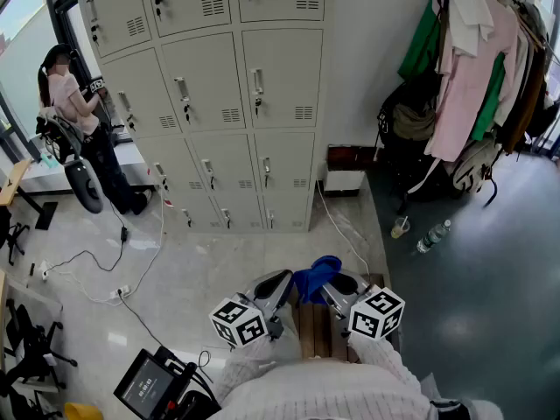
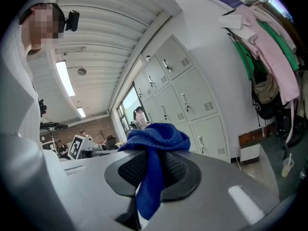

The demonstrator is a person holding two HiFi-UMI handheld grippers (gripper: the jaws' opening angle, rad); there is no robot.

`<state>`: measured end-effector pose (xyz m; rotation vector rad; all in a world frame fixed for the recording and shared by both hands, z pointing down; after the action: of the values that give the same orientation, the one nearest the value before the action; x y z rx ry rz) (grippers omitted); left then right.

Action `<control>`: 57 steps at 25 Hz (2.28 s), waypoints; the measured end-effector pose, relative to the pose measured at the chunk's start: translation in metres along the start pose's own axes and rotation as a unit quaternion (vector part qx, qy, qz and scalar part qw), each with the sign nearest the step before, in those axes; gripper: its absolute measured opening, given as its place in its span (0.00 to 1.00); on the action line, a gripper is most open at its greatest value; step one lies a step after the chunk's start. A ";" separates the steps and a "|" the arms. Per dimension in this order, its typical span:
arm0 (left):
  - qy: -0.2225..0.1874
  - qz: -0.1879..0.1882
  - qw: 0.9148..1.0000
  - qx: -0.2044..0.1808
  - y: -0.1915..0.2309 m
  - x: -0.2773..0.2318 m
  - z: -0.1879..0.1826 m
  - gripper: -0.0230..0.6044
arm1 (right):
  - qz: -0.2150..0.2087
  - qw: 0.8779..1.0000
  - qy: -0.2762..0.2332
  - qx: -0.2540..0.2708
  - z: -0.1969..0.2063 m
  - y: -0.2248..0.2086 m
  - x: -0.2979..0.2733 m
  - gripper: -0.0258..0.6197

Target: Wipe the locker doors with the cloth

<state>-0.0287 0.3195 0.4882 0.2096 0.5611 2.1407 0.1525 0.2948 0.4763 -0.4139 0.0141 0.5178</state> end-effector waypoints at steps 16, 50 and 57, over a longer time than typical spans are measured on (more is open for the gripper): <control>-0.027 0.046 0.998 -0.015 0.146 -0.143 -0.126 0.05 | 0.018 0.999 -0.014 0.039 -0.107 -0.123 -0.162 0.12; -0.033 0.019 0.989 -0.143 0.267 -0.274 -0.270 0.05 | -0.026 0.992 0.000 0.121 -0.227 -0.238 -0.332 0.12; -0.085 -0.004 0.977 -0.197 0.283 -0.279 -0.326 0.05 | -0.044 0.981 -0.041 0.183 -0.274 -0.231 -0.370 0.12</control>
<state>-0.1815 -0.1502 0.3473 0.1646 0.0336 2.1512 -0.0337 -0.1706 0.3560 -0.0317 0.0115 0.4333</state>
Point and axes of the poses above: the fingertips, and each gripper's own axes: x backward along the fingers, y to its left, z out of its underside, the point moved 8 cm from there along x, backward along the fingers, and after that the axes turned 3 degrees about -z, right-handed, at the moved point
